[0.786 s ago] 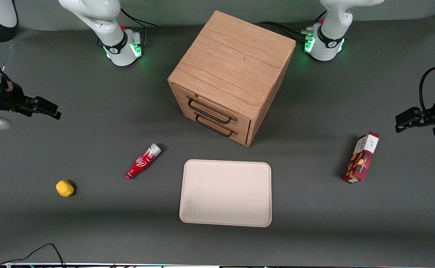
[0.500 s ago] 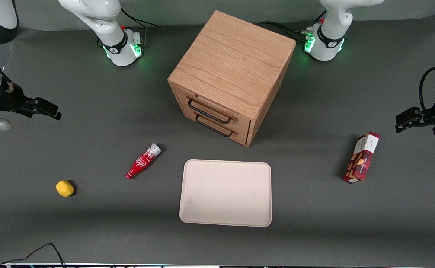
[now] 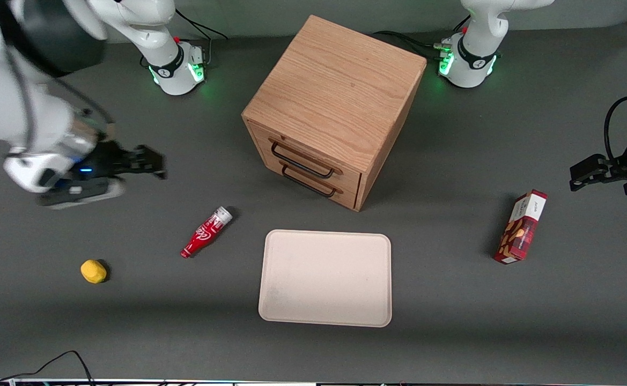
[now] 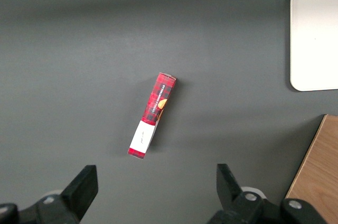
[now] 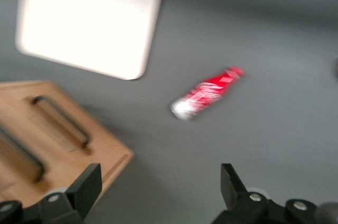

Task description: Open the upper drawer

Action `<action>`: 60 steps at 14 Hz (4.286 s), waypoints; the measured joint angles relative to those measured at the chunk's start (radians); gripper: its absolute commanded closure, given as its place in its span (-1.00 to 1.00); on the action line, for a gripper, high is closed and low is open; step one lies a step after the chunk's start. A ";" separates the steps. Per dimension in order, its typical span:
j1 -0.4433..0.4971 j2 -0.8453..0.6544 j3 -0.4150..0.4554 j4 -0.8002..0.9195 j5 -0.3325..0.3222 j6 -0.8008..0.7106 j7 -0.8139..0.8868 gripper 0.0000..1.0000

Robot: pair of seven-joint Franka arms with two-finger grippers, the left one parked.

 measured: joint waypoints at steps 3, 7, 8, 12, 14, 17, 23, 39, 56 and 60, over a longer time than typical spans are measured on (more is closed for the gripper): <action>0.007 0.140 0.175 0.058 -0.031 0.038 -0.111 -1.00; 0.049 0.269 0.281 0.065 -0.114 0.088 -0.293 -1.00; 0.069 0.290 0.286 0.063 -0.122 0.088 -0.303 -1.00; 0.092 0.357 0.297 0.046 -0.127 0.114 -0.327 -1.00; 0.097 0.382 0.299 0.031 -0.132 0.148 -0.333 -1.00; 0.118 0.409 0.300 0.006 -0.176 0.212 -0.334 -1.00; 0.127 0.437 0.297 -0.008 -0.276 0.292 -0.395 -1.00; 0.129 0.458 -0.006 0.101 -0.192 0.567 -0.520 -1.00; 0.122 0.450 -0.098 0.240 0.128 0.367 -0.535 -1.00; 0.084 0.286 -0.166 0.205 0.108 0.290 -0.535 -1.00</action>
